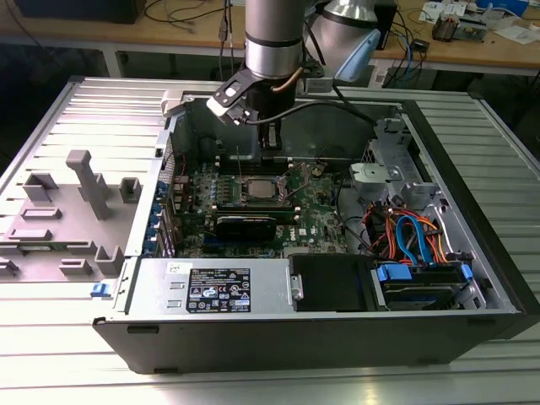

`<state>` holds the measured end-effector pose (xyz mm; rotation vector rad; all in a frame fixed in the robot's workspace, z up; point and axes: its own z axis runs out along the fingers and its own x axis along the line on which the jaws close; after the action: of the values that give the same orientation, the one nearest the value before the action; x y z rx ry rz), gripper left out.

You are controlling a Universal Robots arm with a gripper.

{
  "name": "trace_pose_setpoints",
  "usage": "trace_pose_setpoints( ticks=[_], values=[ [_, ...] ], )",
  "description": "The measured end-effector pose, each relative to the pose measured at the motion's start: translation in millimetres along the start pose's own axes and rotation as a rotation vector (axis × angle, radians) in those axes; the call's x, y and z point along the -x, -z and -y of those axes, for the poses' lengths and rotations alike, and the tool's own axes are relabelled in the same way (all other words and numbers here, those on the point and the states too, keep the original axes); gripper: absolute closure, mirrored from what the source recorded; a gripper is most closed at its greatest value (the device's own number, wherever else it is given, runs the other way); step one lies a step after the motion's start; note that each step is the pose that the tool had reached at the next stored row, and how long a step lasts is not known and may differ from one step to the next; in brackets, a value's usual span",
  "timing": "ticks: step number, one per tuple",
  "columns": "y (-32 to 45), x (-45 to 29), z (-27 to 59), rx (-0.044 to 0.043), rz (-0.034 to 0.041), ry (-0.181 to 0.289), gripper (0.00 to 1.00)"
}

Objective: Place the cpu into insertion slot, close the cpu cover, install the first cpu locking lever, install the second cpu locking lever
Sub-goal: 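Place the cpu into insertion slot, then close the cpu cover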

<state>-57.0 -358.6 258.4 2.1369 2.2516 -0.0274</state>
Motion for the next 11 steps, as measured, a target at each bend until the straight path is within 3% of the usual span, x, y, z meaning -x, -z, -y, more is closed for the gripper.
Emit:
trace_pose_setpoints(
  ticks=[8, 11],
  values=[
    [-0.6, -0.1, 0.8, 0.0001, -0.0002, -0.001, 0.89],
    [-0.9, 0.5, -10.2, 0.0001, -0.0003, -0.001, 0.89]
  ],
)
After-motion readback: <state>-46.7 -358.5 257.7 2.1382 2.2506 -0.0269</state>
